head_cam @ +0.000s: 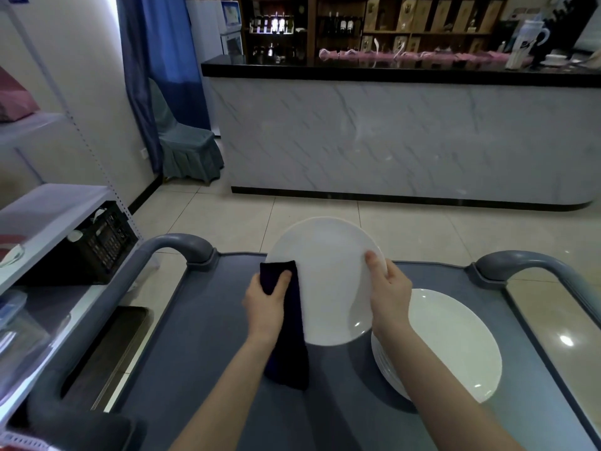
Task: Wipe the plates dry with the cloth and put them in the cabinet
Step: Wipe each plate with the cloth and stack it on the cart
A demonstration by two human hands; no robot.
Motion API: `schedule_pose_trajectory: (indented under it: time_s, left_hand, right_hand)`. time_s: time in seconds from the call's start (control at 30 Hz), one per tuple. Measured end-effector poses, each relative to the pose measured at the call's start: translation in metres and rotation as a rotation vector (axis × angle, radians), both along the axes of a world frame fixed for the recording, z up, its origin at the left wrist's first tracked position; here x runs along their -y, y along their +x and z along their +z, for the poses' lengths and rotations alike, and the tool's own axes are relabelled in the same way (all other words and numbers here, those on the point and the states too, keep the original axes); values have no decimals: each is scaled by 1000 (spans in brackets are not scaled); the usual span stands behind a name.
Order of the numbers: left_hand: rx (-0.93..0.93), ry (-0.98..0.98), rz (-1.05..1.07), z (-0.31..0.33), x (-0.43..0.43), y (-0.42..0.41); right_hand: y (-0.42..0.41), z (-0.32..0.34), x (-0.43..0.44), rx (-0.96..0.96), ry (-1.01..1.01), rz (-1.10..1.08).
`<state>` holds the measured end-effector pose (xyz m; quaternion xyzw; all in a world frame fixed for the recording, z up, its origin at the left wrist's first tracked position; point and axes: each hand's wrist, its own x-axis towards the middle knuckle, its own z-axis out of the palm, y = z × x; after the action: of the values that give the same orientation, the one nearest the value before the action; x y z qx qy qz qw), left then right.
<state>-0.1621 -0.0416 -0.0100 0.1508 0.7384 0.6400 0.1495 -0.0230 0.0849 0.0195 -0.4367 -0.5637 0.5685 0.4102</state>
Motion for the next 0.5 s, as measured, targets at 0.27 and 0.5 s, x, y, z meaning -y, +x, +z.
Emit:
schedule_pose_trajectory:
  time_s: [0.27, 0.5]
  left_hand:
    - [-188, -18, -244, 13, 9, -22]
    - [-328, -148, -422, 27, -1, -28]
  right_hand:
    - [10, 11, -17, 241, 291, 294]
    - [-1, 24, -16, 382, 506, 501]
